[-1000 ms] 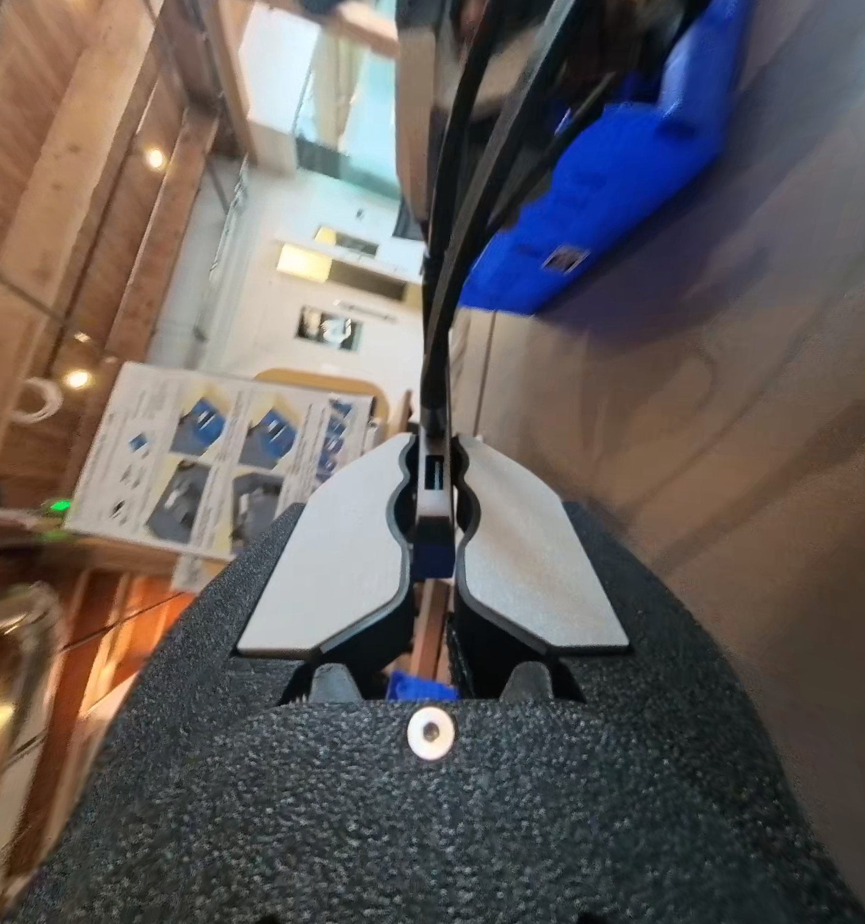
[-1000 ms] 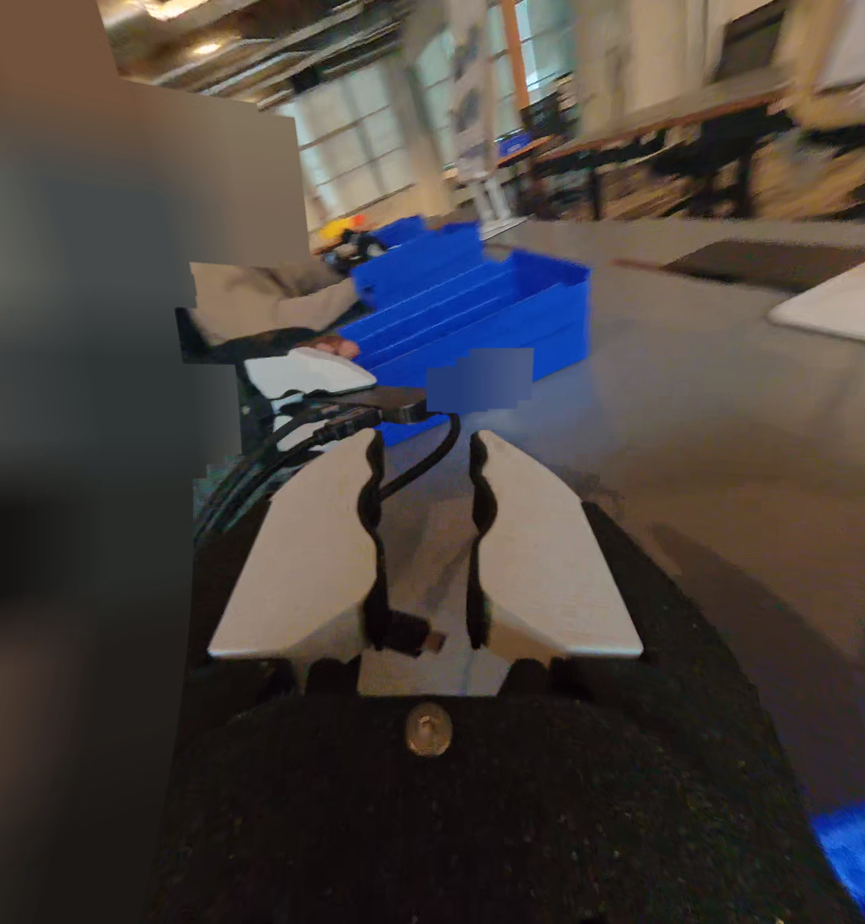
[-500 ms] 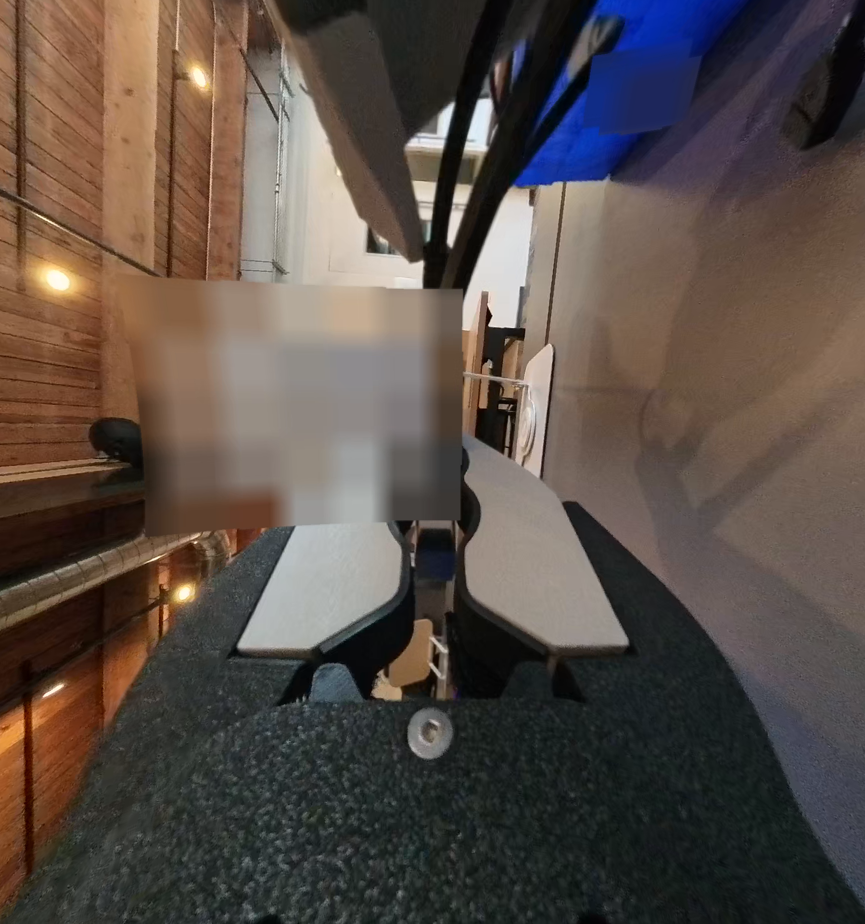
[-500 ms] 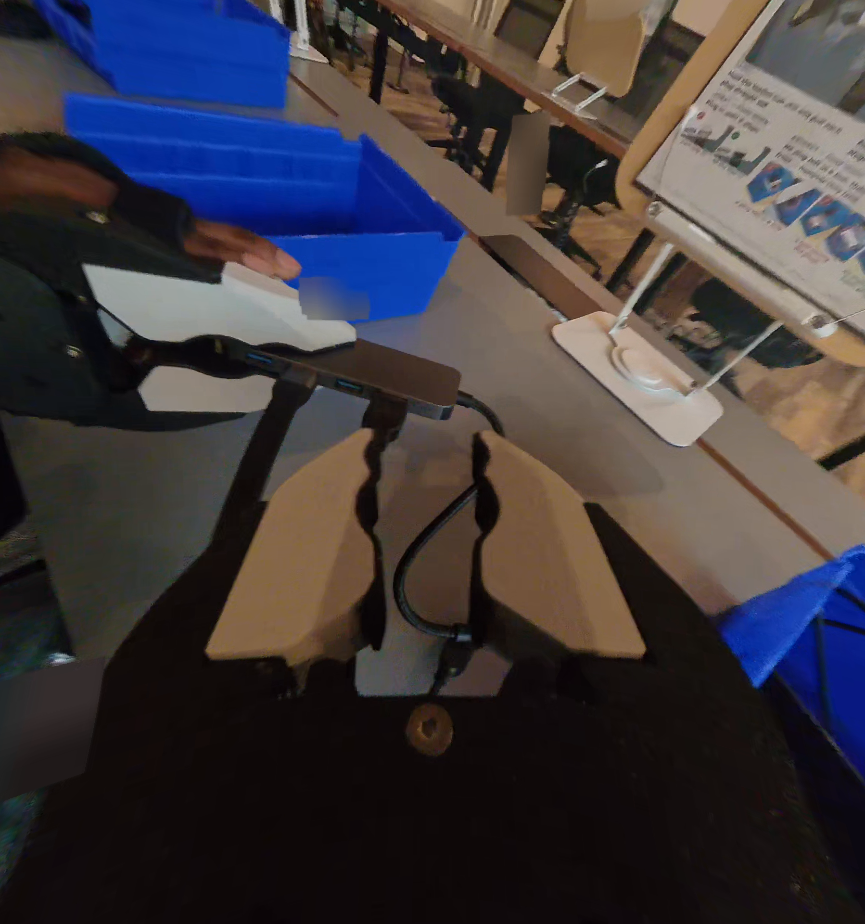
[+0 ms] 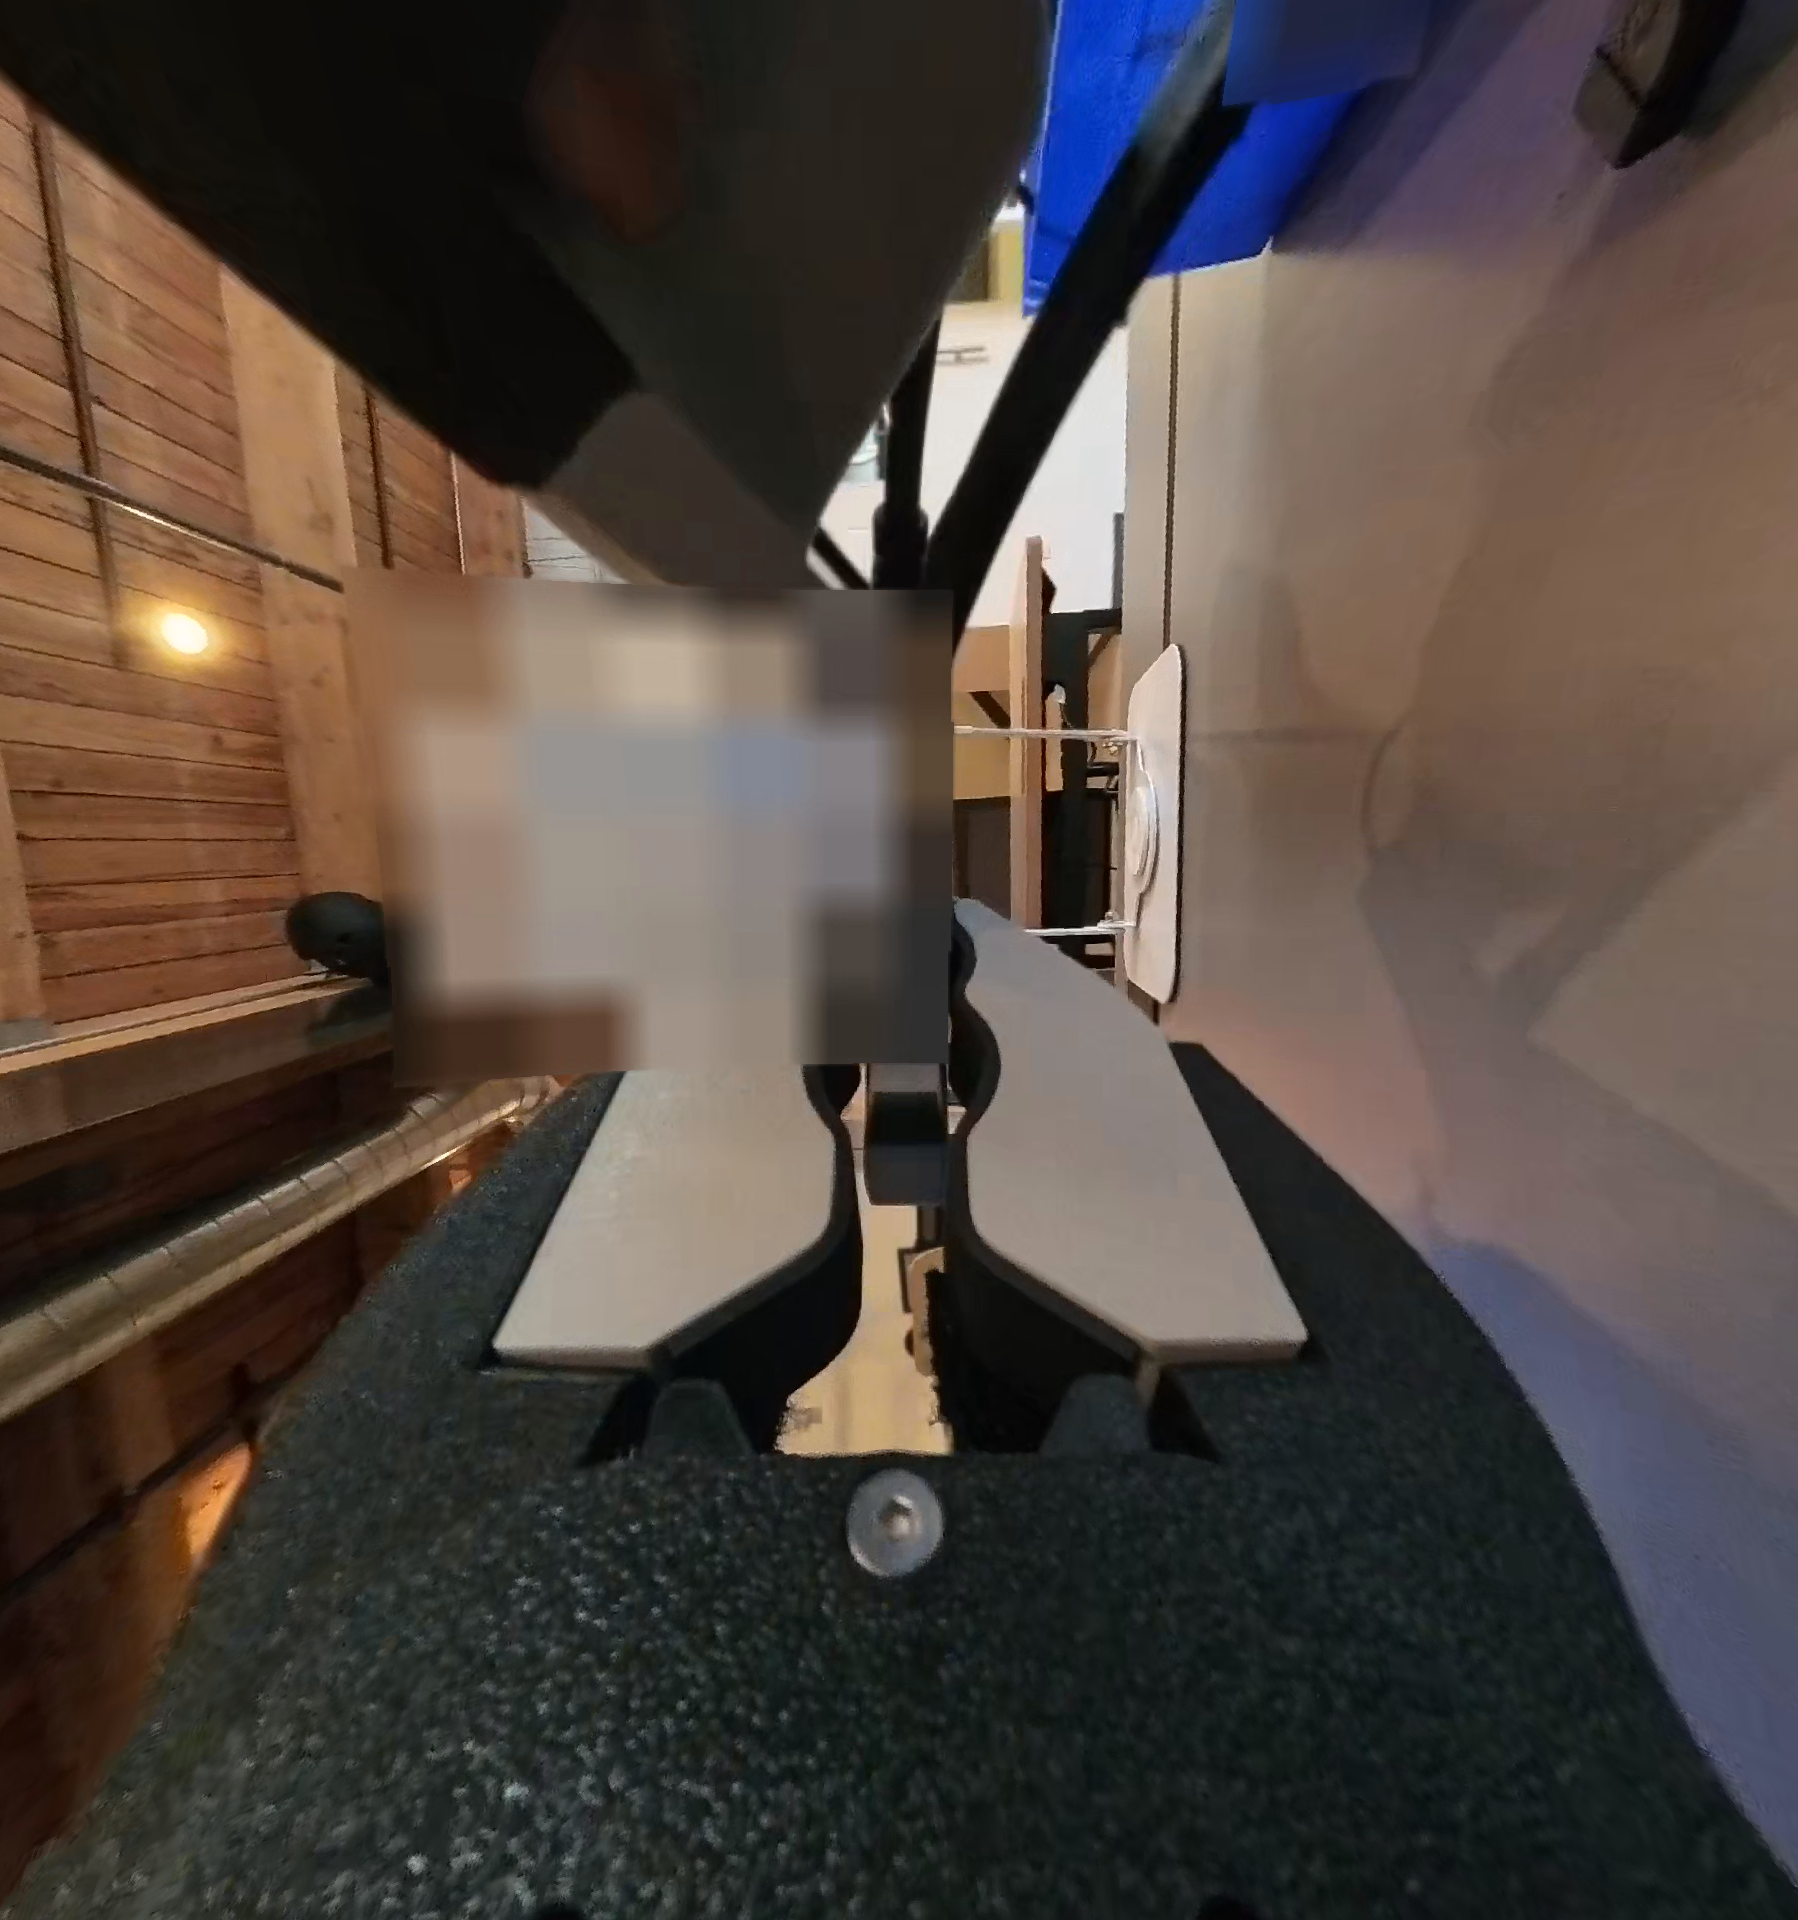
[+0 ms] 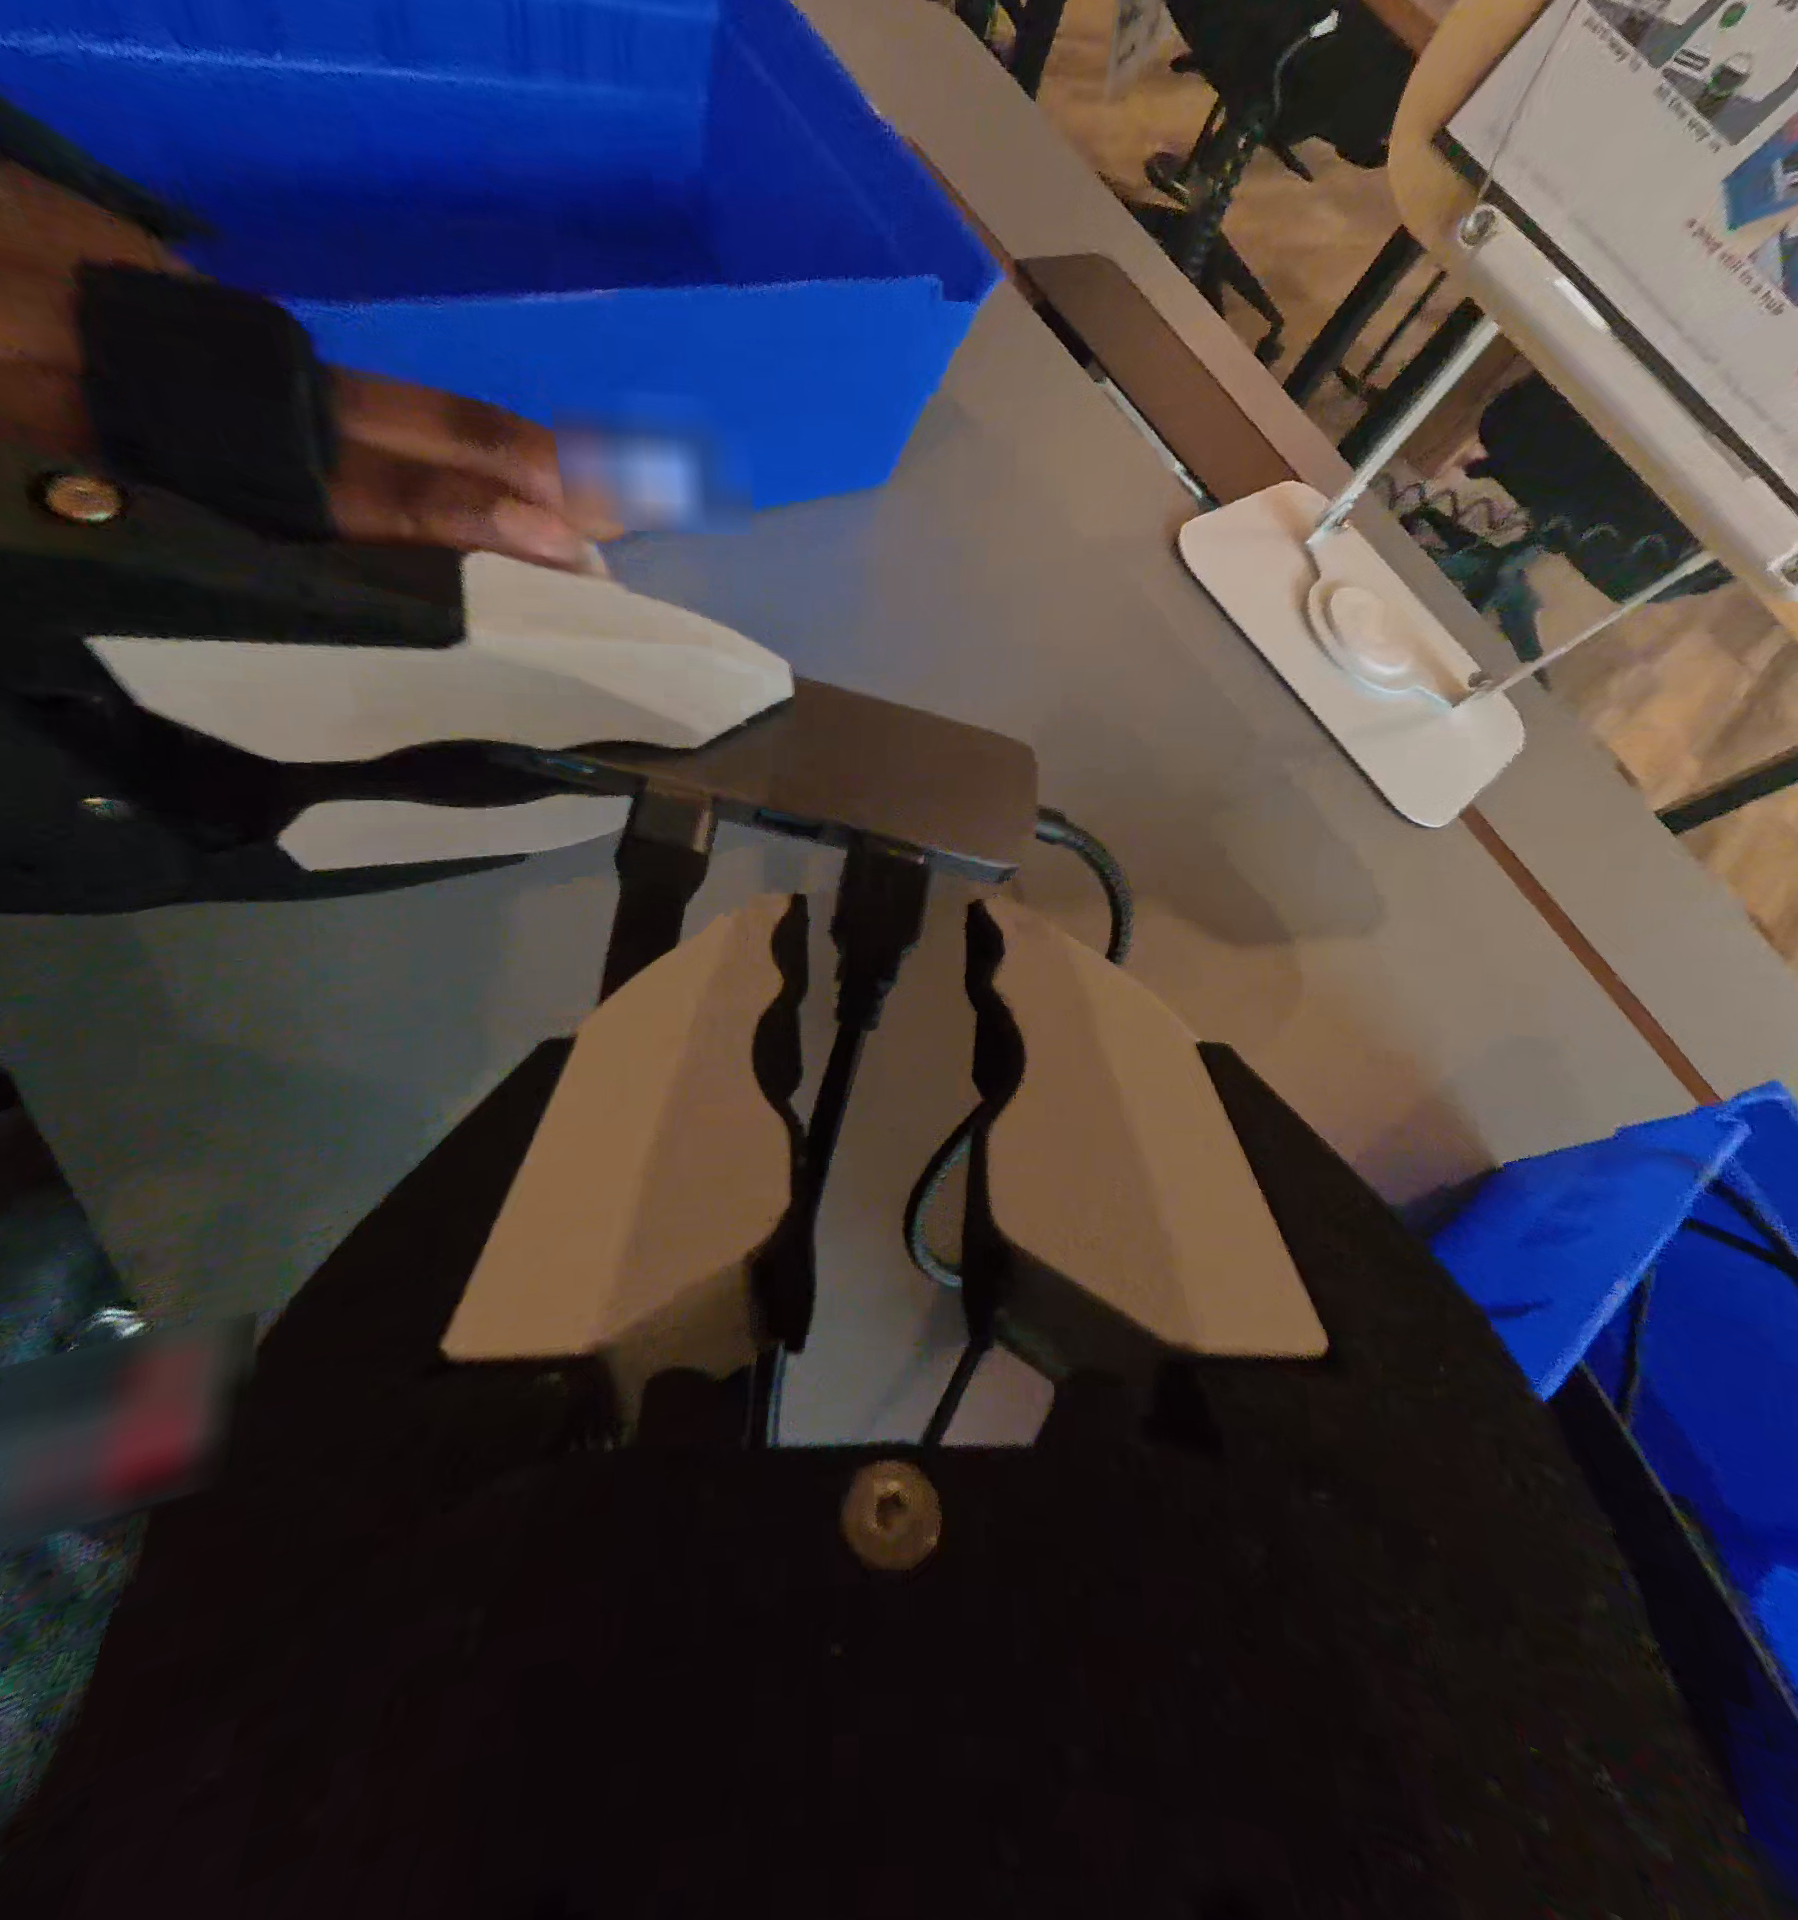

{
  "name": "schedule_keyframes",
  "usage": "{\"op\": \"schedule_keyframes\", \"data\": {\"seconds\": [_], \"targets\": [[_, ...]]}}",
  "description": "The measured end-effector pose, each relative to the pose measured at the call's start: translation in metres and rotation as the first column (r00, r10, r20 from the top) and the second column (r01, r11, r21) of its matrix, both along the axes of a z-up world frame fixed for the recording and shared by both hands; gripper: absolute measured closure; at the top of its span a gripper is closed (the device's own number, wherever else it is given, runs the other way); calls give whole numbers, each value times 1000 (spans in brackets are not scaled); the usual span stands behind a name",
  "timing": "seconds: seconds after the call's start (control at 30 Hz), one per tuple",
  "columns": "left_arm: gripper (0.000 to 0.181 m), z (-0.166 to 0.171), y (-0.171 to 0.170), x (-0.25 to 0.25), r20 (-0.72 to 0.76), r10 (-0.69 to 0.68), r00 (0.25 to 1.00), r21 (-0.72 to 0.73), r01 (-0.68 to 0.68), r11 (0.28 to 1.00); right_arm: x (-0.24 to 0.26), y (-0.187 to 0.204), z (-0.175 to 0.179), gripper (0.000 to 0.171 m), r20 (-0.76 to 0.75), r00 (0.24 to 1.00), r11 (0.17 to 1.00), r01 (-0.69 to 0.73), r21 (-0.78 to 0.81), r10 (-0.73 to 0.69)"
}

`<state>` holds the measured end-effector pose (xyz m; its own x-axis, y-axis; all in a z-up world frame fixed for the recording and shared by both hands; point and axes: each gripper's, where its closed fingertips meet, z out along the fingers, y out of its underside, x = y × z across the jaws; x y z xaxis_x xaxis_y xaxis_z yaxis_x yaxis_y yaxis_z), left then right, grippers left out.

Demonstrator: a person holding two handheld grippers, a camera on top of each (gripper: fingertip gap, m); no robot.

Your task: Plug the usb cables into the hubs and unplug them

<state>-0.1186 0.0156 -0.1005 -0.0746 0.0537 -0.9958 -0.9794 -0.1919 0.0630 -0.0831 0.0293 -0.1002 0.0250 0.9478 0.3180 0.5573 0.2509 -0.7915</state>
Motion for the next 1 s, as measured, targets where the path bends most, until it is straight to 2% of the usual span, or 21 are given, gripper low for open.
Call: {"op": "schedule_keyframes", "data": {"seconds": [0.17, 0.33, 0.5, 0.67, 0.83, 1.0], "targets": [[169, 3, -1, 0, -20, 9, 1000, 15, -8, 1000, -6, 2, -7, 142, 41, 999, 1000, 19, 24, -20], [169, 4, -2, 3, -78, 16, 997, 34, -13, 999, -12, 3, -8, 153, 48, 997, 997, 50, 67, -53], [169, 3, -2, -3, -124, 60, 990, 59, -53, 997, -13, 4, -10, 154, 50, 997, 993, 49, 110, -54], [169, -2, 1, -7, -87, 102, 991, 58, -97, 994, -13, 5, -15, 154, 43, 998, 994, 39, 103, -44], [169, -7, 11, -17, -14, 196, 980, 63, -195, 979, -13, 9, -18, 154, 32, 994, 986, 100, 133, -106], [169, -15, 18, -22, 44, 228, 973, 31, -229, 973, -13, 13, -23, 154, 24, 990, 984, 136, 119, -140]]}}
